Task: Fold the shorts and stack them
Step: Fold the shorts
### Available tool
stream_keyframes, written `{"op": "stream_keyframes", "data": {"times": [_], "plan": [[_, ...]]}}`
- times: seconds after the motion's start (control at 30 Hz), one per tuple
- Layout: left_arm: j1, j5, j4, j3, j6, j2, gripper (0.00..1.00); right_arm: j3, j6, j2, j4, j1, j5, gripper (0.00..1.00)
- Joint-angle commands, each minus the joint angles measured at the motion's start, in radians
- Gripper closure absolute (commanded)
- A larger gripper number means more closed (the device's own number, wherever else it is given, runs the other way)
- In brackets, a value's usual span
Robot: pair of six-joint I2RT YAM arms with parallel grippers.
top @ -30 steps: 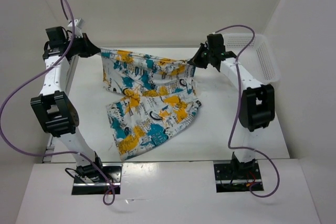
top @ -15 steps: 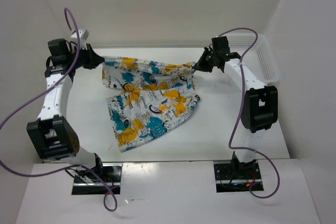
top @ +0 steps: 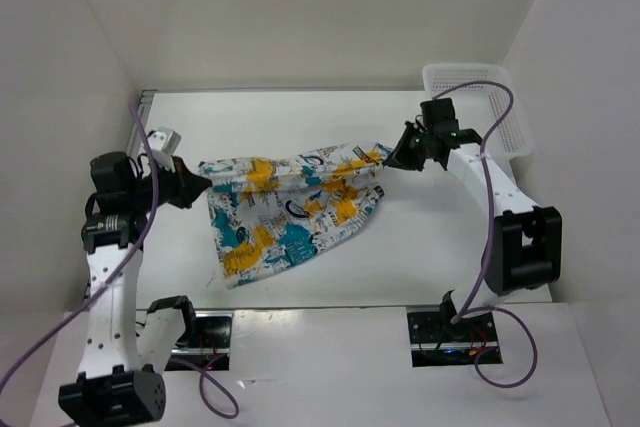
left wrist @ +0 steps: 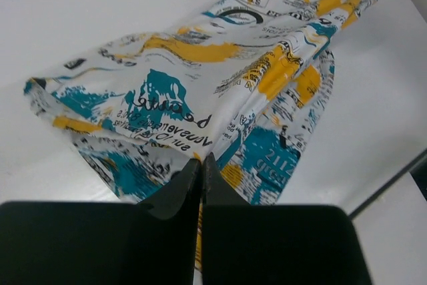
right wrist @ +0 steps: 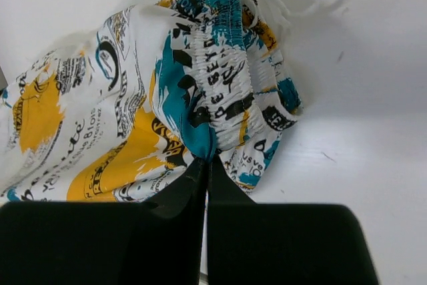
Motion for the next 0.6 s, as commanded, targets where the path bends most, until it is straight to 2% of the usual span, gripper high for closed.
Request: {"op": "stream_keyframes", "data": {"times": [0.0, 0.1, 0.27, 0.3, 0.33, 0.37, 0.4, 0.43, 0.47, 0.53, 0.57], "plan": [[0.011, 0.017, -0.167, -0.057, 0.026, -0.095, 1.0, -0.056, -0.01, -0.085, -0.053, -0.021, 0.089, 1.0], [0.011, 0.026, -0.226, -0.17, 0.026, -0.194, 1.0, -0.16, 0.002, -0.129, -0.04, -0.021, 0.106, 1.0], [0.002, 0.02, -0.356, -0.299, 0.026, -0.385, 0.98, -0.215, 0.015, -0.164, -0.029, -0.021, 0.126, 0.97], [0.002, 0.02, -0.375, -0.309, 0.026, -0.403, 0.92, -0.24, 0.015, -0.174, -0.029, -0.021, 0.136, 0.92], [0.002, 0.02, -0.407, -0.309, 0.026, -0.431, 0.79, -0.24, 0.015, -0.174, -0.029, -0.03, 0.136, 0.83], [0.002, 0.02, -0.424, -0.309, 0.026, -0.431, 0.41, -0.255, 0.015, -0.186, -0.029, -0.03, 0.136, 0.78], [0.002, 0.02, -0.436, -0.309, 0.026, -0.431, 0.32, -0.275, 0.015, -0.201, -0.029, -0.03, 0.136, 0.7], [0.002, 0.02, -0.436, -0.309, 0.026, -0.431, 0.25, -0.275, 0.003, -0.201, -0.029, -0.03, 0.136, 0.43], [0.002, 0.008, -0.445, -0.293, 0.026, -0.408, 0.14, -0.286, 0.002, -0.21, -0.029, -0.03, 0.136, 0.28], [0.002, -0.026, -0.445, -0.258, 0.026, -0.338, 0.06, -0.286, 0.002, -0.21, -0.029, -0.03, 0.136, 0.08], [0.002, -0.038, -0.427, -0.243, 0.026, -0.308, 0.04, -0.277, -0.007, -0.21, -0.029, -0.03, 0.136, 0.06]]}}
